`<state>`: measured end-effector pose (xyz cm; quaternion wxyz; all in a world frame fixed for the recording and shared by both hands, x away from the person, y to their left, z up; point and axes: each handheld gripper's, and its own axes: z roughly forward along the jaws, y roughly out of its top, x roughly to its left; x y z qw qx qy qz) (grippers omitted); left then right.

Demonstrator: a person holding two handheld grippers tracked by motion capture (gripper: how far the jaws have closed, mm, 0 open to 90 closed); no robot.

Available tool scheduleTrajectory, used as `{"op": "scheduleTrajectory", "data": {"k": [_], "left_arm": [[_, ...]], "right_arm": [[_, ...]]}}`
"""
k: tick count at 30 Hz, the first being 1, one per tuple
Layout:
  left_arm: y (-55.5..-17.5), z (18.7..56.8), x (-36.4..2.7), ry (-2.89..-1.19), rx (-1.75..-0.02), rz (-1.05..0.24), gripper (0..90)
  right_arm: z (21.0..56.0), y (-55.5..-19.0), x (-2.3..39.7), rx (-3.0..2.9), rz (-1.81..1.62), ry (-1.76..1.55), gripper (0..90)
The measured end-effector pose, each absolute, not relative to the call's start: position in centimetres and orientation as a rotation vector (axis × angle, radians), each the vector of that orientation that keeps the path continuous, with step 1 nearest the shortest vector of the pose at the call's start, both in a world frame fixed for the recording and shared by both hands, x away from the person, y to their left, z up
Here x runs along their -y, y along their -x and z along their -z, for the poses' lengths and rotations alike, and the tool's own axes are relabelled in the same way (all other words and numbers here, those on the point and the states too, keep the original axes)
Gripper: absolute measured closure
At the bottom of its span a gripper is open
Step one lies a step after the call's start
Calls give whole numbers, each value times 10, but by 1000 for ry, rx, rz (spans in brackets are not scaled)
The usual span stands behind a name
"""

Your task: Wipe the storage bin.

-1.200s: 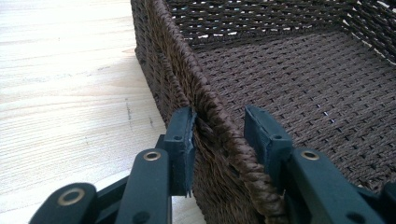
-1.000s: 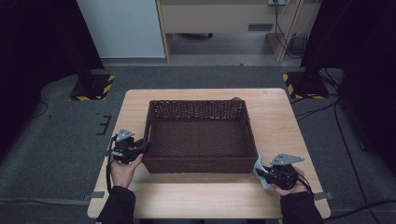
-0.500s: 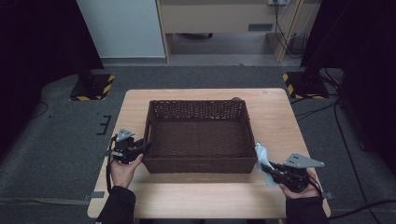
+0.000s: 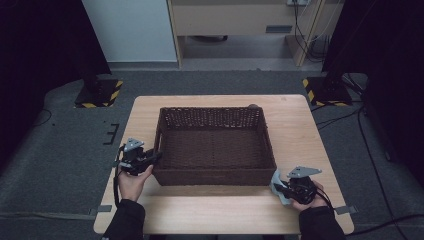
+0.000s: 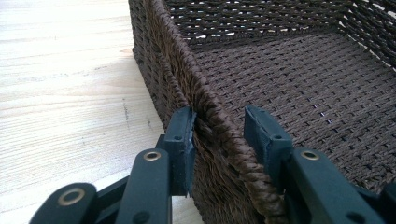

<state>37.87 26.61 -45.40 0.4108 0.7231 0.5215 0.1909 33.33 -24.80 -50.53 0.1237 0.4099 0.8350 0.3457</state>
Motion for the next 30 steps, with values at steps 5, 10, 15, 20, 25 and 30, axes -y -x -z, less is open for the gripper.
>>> {"op": "scheduleTrajectory", "data": {"k": [5, 10, 15, 20, 25, 30], "left_arm": [[-378, 454, -266, -1836, -1301, -495, 634], [-378, 454, -265, -1830, -1302, -494, 634], [-378, 454, -266, -1824, -1302, -492, 623], [-378, 455, -267, -1814, -1304, -488, 617], [-378, 455, -267, -1813, -1305, -488, 613], [-378, 455, -267, -1810, -1306, -484, 611]], "right_arm": [[491, -330, 259, -2336, -1058, -1222, 780], [487, -327, 283, -2184, -997, -1330, 781], [495, -330, 303, -2132, -892, -1421, 780], [504, -336, 312, -2123, -849, -1486, 773], [514, -341, 314, -2156, -783, -1510, 693], [512, -343, 312, -2127, -794, -1481, 598]]}}
